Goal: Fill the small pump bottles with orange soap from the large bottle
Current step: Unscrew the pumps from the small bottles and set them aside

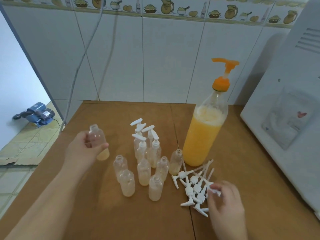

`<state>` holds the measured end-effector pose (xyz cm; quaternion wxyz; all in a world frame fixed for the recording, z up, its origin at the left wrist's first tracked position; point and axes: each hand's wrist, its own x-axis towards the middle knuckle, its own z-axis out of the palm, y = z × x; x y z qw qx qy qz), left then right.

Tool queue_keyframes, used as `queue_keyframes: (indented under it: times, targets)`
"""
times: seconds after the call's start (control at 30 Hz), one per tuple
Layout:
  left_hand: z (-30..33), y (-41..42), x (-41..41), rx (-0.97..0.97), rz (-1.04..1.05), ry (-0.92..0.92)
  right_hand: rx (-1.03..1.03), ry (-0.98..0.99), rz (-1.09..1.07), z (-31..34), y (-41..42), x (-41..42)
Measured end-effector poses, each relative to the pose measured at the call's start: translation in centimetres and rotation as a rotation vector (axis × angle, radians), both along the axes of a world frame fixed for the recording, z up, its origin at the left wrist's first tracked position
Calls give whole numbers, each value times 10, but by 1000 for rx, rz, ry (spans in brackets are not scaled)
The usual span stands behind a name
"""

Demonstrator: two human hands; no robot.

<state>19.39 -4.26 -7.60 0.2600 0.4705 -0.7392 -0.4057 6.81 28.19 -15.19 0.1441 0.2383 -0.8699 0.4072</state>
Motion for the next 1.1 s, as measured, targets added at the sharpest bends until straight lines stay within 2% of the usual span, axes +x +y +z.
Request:
queue_keyframes:
  times: [0.13,0.27,0.47,0.53,0.63,0.7,0.83,0.93,1.1]
  targets:
    - [-25,5,0,85,-100,-116,77,22,123,-32,0,-3]
    - [-38,4,2,170,-146,-123,56,4,211,-44,0,-3]
    - [-37,4,8,159,-268,-218,95,-1,237,-50,-5,0]
    - [-31,5,15,97,-211,-207,101,4,242,-50,-5,0]
    - [-7,20,21,-124,10,-21,82,-3,225,-46,-4,1]
    - [11,36,14,-283,-41,-1,77,-18,203,-41,-4,1]
    - [19,60,-18,-522,-246,-269,73,-27,192,-34,-8,-1]
    - [14,68,-39,-461,-271,-432,64,-18,194,-30,-8,-2]
    - [4,73,-57,-327,-207,-457,39,-5,194,-26,-9,-3]
